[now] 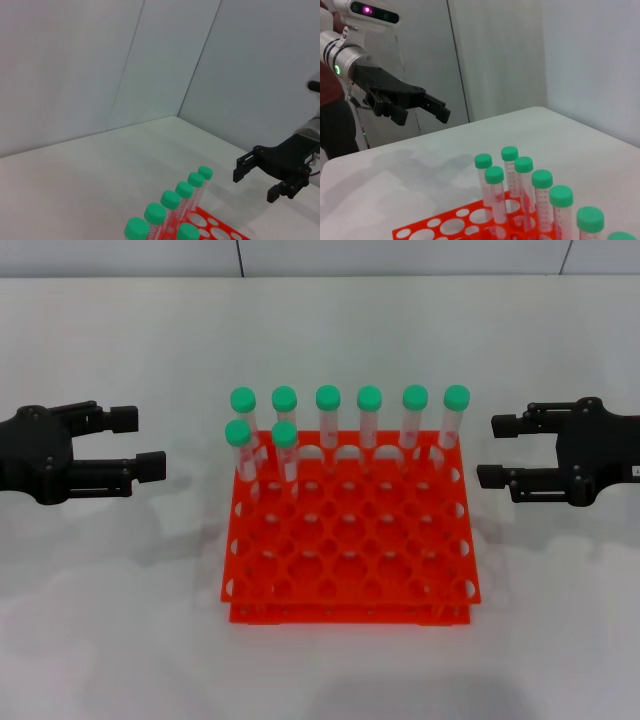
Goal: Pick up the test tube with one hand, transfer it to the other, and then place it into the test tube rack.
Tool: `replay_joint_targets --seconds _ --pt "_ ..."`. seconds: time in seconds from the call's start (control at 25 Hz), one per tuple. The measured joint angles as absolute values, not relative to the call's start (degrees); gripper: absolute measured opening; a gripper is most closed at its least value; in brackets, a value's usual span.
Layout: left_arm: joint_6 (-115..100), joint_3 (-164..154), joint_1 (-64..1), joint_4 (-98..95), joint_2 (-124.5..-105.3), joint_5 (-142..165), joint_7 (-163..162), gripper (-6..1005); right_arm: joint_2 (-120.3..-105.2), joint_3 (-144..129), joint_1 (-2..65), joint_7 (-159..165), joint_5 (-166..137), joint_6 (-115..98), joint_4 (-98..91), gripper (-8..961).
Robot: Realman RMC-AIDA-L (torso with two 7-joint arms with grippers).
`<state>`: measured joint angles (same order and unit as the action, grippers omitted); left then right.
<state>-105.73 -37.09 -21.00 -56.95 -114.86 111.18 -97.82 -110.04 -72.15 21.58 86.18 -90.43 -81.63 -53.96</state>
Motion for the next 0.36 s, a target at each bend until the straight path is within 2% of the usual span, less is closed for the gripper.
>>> replay_joint_targets --seconds 0.36 --pt "-106.5 -37.1 -21.0 -57.0 -114.92 111.2 -98.3 892 -110.06 -72.2 21.5 86.2 -90.4 -82.0 -54.0 667"
